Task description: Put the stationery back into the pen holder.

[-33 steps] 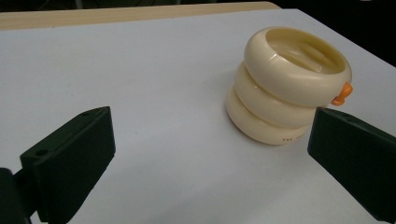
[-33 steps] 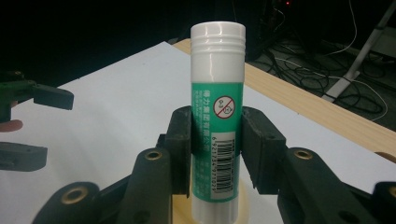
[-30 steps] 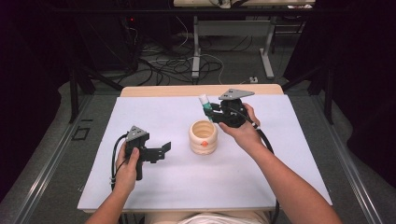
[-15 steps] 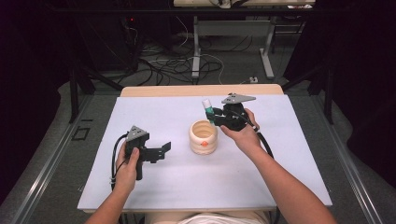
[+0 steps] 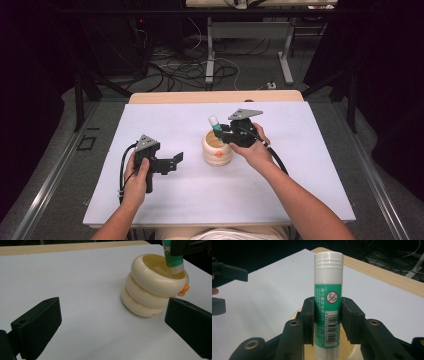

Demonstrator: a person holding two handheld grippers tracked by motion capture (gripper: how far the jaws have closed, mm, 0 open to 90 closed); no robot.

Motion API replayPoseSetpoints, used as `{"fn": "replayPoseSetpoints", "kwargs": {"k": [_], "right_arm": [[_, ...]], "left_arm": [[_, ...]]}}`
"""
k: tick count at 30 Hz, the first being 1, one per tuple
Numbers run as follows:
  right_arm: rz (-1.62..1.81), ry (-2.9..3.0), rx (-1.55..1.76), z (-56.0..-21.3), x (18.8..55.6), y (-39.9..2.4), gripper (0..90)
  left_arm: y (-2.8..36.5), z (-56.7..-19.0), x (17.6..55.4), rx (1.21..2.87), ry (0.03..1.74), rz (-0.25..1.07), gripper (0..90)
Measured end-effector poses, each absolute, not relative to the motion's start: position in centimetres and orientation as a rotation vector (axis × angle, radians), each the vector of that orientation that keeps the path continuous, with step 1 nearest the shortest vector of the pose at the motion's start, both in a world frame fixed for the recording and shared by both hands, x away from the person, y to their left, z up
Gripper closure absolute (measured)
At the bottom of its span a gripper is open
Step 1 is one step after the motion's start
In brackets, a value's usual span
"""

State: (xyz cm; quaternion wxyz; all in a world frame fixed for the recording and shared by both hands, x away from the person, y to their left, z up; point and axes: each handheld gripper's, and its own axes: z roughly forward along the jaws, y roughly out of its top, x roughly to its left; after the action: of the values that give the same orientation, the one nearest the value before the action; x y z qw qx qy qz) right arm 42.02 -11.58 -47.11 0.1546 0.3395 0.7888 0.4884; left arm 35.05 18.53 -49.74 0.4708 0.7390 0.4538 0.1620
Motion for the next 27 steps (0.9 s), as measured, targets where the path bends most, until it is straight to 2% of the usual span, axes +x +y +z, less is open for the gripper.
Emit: {"fn": "replayPoseSetpoints", "kwargs": {"k": [13,20,27], "right_arm": [[1.288,2.351,0.973,-48.4,42.0,-10.6,63.5],[1.34,2.32,0.938,-47.6,41.6,-11.0,42.1],[1.347,2.261,0.94,-46.6,41.0,-11.7,25.9]], "left_arm": [[18.6,-49.7,35.0,1.806,1.114,0.394,0.8],[18.5,-49.7,35.0,1.806,1.115,0.394,0.8],[18.6,-49.7,35.0,1.806,1.114,0.396,0.8]]}}
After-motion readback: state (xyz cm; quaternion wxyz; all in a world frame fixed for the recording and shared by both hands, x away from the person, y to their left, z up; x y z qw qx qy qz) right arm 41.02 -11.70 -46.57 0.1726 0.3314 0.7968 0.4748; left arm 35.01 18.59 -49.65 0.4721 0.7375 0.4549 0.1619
